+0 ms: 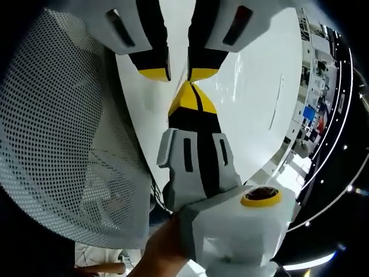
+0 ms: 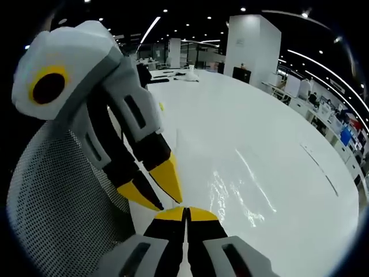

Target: Open the resealable bag by pulling the two sides of the seal apart until the entire bag opening is separated and visibly accessible.

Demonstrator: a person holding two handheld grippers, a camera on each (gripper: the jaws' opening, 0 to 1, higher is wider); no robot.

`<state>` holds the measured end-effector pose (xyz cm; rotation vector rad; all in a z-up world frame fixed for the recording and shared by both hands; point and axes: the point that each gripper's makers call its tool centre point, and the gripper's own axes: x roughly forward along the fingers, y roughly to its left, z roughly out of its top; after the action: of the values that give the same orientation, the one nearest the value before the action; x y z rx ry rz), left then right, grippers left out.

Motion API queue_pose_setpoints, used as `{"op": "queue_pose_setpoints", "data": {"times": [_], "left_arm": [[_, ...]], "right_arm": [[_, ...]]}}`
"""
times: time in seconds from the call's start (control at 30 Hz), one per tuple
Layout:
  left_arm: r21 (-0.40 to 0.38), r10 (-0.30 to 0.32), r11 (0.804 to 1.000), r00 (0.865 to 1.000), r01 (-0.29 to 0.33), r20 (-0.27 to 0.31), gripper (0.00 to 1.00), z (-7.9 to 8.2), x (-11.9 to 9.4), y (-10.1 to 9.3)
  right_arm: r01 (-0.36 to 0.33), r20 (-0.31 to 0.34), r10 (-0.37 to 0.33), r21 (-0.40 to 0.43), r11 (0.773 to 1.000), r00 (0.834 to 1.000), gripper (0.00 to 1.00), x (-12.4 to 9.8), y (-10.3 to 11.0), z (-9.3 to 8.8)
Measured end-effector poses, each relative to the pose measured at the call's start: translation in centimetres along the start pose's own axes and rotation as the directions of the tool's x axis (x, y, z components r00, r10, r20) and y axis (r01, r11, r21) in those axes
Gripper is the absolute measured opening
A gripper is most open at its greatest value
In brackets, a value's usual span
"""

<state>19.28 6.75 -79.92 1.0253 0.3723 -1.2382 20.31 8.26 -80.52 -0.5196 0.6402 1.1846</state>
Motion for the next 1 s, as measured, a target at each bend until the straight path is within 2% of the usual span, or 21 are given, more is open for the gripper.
{"op": "queue_pose_setpoints", "data": {"times": [0.1,0.33,0.73,1.0], "left_arm": [[-0.011,-0.003,1.0,0.999,0.003,-0.044,0.04,-1.0,0.2,-0.1],[-0.064,-0.004,0.998,0.998,0.0,-0.06,0.01,-2.0,-0.1,-0.4],[-0.095,-0.029,0.995,0.999,0.025,-0.042,0.0,-2.1,0.0,-1.5],[-0.161,-0.027,0.987,0.999,0.023,-0.023,0.0,-2.2,-0.1,-1.9]], "right_arm": [[-0.011,-0.007,0.011,-0.032,0.999,1.0,0.0,0.1,0.3,0.0],[0.014,0.003,-0.014,-0.02,1.0,1.0,0.0,0.2,-0.2,0.4],[0.104,0.018,-0.104,0.006,0.995,0.994,0.0,-0.5,-2.5,0.8],[0.171,0.057,-0.176,0.096,0.981,0.983,0.0,-1.7,-4.6,1.2]]}}
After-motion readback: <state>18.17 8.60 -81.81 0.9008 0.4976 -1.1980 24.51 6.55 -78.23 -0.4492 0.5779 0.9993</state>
